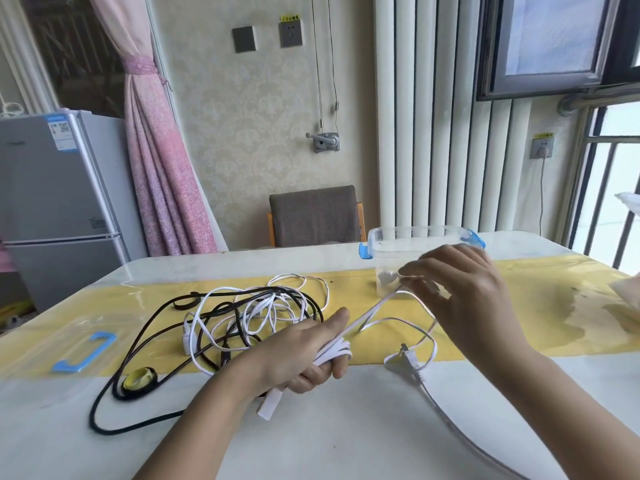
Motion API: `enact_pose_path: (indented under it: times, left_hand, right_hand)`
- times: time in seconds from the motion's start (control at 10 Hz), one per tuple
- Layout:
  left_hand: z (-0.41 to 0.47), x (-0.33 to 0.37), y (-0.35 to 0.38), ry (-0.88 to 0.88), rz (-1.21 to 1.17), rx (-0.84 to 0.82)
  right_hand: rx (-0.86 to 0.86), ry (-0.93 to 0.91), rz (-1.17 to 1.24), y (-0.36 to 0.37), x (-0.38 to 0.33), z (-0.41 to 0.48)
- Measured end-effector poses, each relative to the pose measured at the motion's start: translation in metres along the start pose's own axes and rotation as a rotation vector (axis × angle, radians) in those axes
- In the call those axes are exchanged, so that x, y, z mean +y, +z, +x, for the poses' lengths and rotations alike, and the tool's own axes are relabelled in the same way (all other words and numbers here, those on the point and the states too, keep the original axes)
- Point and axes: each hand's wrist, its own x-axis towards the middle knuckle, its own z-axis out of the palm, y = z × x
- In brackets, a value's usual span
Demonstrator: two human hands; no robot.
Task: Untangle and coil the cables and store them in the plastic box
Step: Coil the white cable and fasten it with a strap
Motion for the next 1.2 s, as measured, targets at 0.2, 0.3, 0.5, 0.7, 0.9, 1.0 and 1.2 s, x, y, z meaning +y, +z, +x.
enact_pose_path:
  times: [0.2,0.3,0.5,0.7,0.9,1.0,1.2]
  left_hand:
    - [-0.008,-0.002,-0.022,-0.044,-0.324,-0.313]
    - [-0.007,-0.002,-0.025,-0.069,-0.466,-0.449]
    - [0.000,-0.007,-0.025,0.090,-0.654,-0.719]
    - [-0.001,0.001,-0.025,0.359,-1.051,-0.665]
    - [0.000,-0.007,-0.039,0.484,-1.527,-0.448]
    - [0.004,-0.006,-0.037,0.552,-1.558,-0.261]
    - [0.014,-0.002,-0.032,0.577,-1.071,0.402]
  right_hand:
    - [-0.569,0.547,0.714,-0.007,0.011,0.001]
    - [-0.432,0.740,1.057,-0.006,0.011,0.002]
    - [-0.162,0.895,1.102,0.002,0.009,0.003]
    - [-0.048,0.874,0.896,0.013,-0.001,-0.002]
    - [-0.168,0.199,0.188,0.019,-0.001,-0.013]
    - [-0.298,0.091,0.190,0.028,-0.007,-0.020]
    - [-0.490,-0.091,0.192,0.036,-0.028,-0.028]
